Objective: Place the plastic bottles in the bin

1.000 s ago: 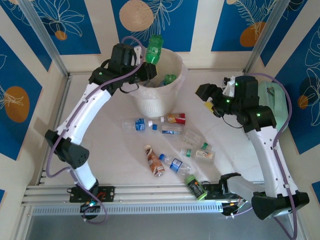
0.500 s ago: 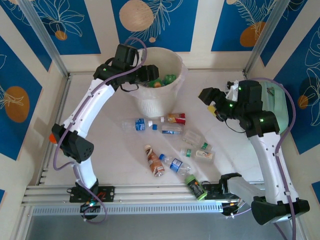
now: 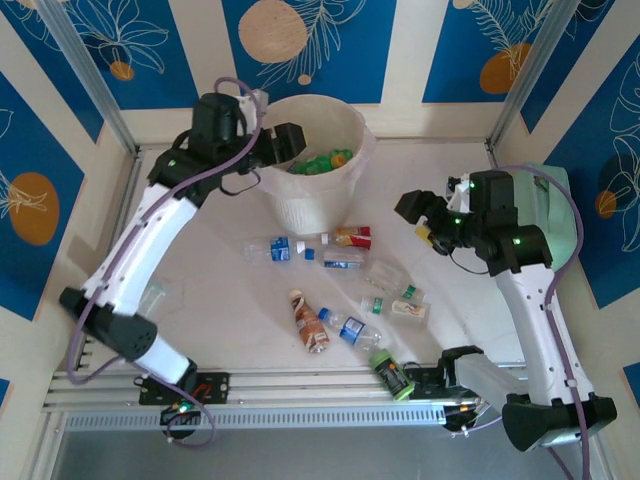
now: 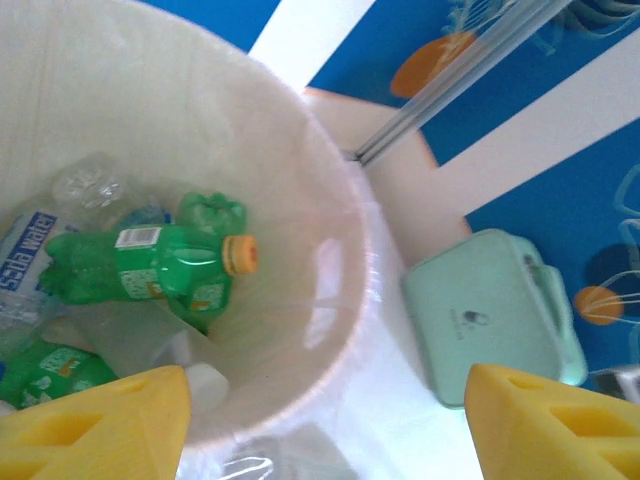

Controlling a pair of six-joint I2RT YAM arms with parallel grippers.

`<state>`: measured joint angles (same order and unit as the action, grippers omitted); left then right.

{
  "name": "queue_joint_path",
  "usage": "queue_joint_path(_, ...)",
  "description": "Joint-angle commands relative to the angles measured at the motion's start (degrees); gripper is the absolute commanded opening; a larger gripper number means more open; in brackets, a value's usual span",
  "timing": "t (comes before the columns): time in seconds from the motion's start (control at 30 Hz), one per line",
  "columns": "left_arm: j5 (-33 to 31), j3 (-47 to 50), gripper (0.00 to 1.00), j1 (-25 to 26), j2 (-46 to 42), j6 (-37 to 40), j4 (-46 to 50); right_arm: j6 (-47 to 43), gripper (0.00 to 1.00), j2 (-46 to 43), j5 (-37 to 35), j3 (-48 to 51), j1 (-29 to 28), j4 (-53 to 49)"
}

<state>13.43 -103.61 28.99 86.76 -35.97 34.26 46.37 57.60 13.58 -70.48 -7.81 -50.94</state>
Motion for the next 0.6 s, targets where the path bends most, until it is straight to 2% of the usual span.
queue_joint_path(0.0,2.9,7.2,0.72,-0.2,-5.0,-3.0,-6.5,-3.8,0.86,0.2,-0.5,1.9,-1.4,-4.0)
queue_joint_path(0.27,1.8,27.0,0.69,0.1,-16.6,-7.0,-4.7,-5.0,0.83,1.9,-2.7,6.5,-9.6,-3.5)
queue_joint_path(0.43,1.5,35.8,0.68,0.4,-21.3,-9.8,-3.8,-5.9,0.8,7.8,-7.5,5.5,-21.8,-2.6)
queue_joint_path(0.57,-1.4,37.5,0.69,0.3,-23.3,-10.2,-2.2,-8.5,0.78,13.9,-11.4,3.5,-29.4,-4.2)
